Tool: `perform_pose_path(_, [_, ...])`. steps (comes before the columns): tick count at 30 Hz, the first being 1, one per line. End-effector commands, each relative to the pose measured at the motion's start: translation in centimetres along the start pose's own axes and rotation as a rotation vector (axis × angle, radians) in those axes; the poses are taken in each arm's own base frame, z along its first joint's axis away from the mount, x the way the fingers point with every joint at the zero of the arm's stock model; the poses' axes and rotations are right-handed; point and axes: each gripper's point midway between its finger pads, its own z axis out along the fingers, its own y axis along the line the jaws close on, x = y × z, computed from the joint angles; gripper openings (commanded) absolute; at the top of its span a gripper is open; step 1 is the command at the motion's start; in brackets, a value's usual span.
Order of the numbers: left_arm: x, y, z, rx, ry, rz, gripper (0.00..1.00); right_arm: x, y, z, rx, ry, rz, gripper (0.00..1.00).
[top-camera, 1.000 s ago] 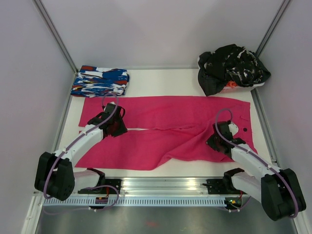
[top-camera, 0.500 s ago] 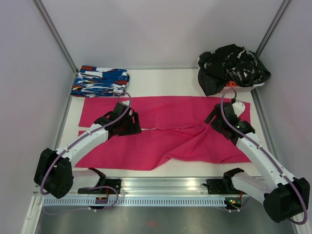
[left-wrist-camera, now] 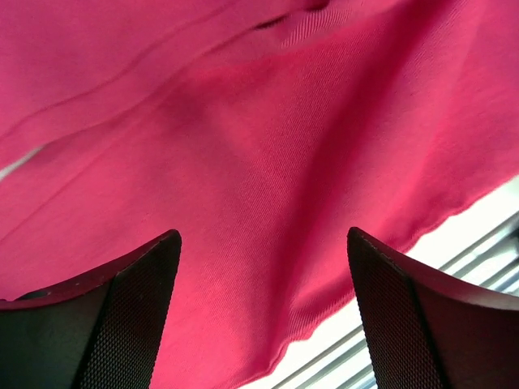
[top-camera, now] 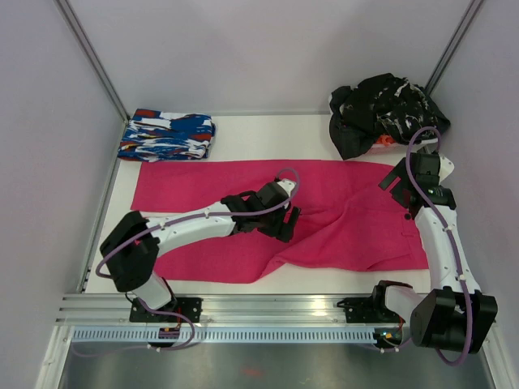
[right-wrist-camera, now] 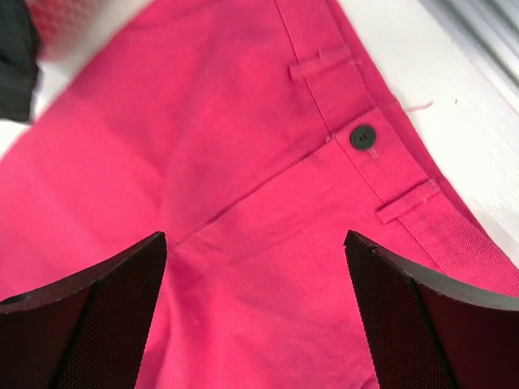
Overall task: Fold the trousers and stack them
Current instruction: Flatten the trousers out
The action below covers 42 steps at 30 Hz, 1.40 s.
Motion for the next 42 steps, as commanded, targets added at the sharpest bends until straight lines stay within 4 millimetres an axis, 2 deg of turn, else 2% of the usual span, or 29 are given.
perform_pose_path(1, [0.7,-0.8,2.3,-0.028,0.033,-0.017,0.88,2.4,-0.4,0.6,-0.025,0.081,-0.060,0.97])
perform_pose_path(3, [2.0,-1.8,3.6,-0.020,0.067,0.000,0.83,2.6,-0.9,0.4,-0.017,0.067,-0.065,0.98])
perform_pose_path(5, [3.0,-3.3,4.1,-0.002,0.089,0.035,0.80,2.4,-1.2,0.2,-0.015,0.051,-0.072,0.98])
perform_pose_path(10, [6.1,-5.2,5.6,0.015,0.174,0.061,0.51,2.9,-1.6,0.4,-0.002,0.063,-0.076,0.98])
perform_pose_path(12, [6.8,-6.1,5.7,0.041,0.183,0.073,0.41,3.8,-1.9,0.7,0.005,0.087,-0.081,0.98])
perform_pose_path(15, [7.3,-6.5,5.9,0.039,0.192,0.074,0.40,4.8,-2.2,1.0,0.002,0.109,-0.085,0.98])
perform_pose_path(19, [7.3,-5.1,6.0,-0.046,0.190,0.036,0.45,6.0,-2.2,1.2,-0.022,0.137,-0.093,0.98])
perform_pose_path(22, [6.2,-2.8,4.3,-0.160,0.159,-0.029,0.61,6.9,-1.7,0.8,-0.078,0.164,-0.120,0.98])
perform_pose_path(23, [4.8,-2.1,3.0,-0.195,0.105,-0.074,0.72,7.1,-1.7,0.8,-0.086,0.171,-0.125,0.98])
perform_pose_path(24, [4.3,-1.1,2.3,-0.232,0.087,-0.105,0.78,7.4,-1.6,0.8,-0.094,0.179,-0.129,0.98])
perform_pose_path(25, [4.5,1.1,1.1,-0.310,0.111,-0.148,0.84,7.4,-1.6,0.6,-0.101,0.176,-0.130,0.98])
perform_pose_path(26, [3.8,2.3,0.0,-0.349,0.084,-0.226,0.86,7.5,-1.5,0.5,-0.105,0.180,-0.127,0.98])
perform_pose_path(27, [3.9,3.3,-0.6,-0.374,0.087,-0.267,0.86,7.4,-1.1,0.3,-0.122,0.185,-0.119,0.98])
perform_pose_path(28, [4.8,5.6,-0.9,-0.423,0.103,-0.327,0.86,7.4,-0.8,0.2,-0.135,0.186,-0.112,0.98])
perform_pose_path(29, [5.2,6.7,-1.0,-0.438,0.100,-0.359,0.86,7.2,-0.6,0.1,-0.149,0.182,-0.105,0.98])
perform_pose_path(30, [4.7,8.3,-1.6,-0.448,0.076,-0.419,0.86,7.1,-0.2,0.0,-0.164,0.177,-0.099,0.98])
perform_pose_path(31, [6.0,9.4,-1.5,-0.462,0.100,-0.446,0.85,7.0,-0.2,0.0,-0.167,0.174,-0.096,0.98])
perform_pose_path(33, [6.5,11.6,-1.9,-0.500,0.097,-0.498,0.84,7.0,-0.1,0.0,-0.168,0.176,-0.099,0.98])
perform_pose_path(34, [7.4,12.4,-2.0,-0.528,0.108,-0.503,0.82,7.1,-0.2,0.1,-0.164,0.177,-0.099,0.98])
perform_pose_path(39, [9.2,14.0,-1.7,-0.587,0.127,-0.535,0.76,7.2,-0.2,0.2,-0.163,0.181,-0.094,0.98])
perform_pose_path(42, [11.1,14.7,-0.9,-0.604,0.159,-0.578,0.67,7.3,-0.2,0.3,-0.166,0.183,-0.091,0.98])
